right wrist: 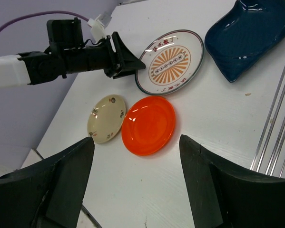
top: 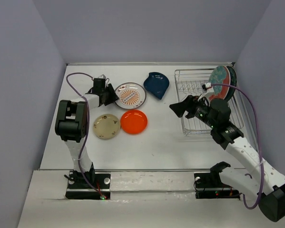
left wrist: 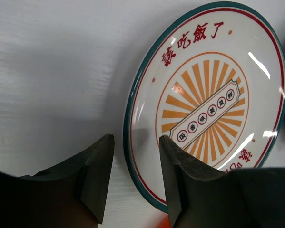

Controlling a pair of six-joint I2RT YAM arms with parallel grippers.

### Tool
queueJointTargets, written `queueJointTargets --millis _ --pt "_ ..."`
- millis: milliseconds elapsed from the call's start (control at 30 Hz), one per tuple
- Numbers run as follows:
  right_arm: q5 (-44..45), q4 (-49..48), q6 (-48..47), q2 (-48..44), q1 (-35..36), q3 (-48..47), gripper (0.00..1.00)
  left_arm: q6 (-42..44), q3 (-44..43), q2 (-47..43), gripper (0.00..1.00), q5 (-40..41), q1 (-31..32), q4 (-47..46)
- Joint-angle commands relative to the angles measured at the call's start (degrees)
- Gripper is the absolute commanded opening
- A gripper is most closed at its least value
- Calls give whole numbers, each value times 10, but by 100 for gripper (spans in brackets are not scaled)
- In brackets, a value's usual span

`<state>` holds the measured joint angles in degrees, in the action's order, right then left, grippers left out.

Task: Load the plates into the dish rack

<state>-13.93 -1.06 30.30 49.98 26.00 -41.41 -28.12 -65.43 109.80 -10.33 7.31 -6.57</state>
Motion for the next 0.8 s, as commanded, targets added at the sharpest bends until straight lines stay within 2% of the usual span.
queueJointTargets --millis 0,67,100,133,167,200,300,500,767 --pt "-21 -50 12 21 15 -2 77 -10 -9 7 49 -40 0 -50" --pt "-18 -51 12 30 23 -10 77 -23 -2 12 41 -53 -2 -77" --pt "-17 -52 11 40 30 -17 77 -35 5 13 26 -57 -4 -84" --pt "-18 -51 10 43 35 -22 77 -39 8 11 16 -53 -8 -91" --pt "-19 -51 8 48 35 -24 77 -41 13 8 8 -49 -10 -93" --pt "-19 -50 5 51 35 -30 77 -44 22 -5 6 -39 -13 -93" --pt "-20 -45 -1 74 41 -38 77 -48 38 -34 6 -30 -30 -94" --pt "-46 -36 -12 141 41 -73 79 -51 67 -151 6 -5 -36 -80" --pt "-57 -32 -6 230 41 -171 89 -48 150 -367 6 -30 -36 -67"
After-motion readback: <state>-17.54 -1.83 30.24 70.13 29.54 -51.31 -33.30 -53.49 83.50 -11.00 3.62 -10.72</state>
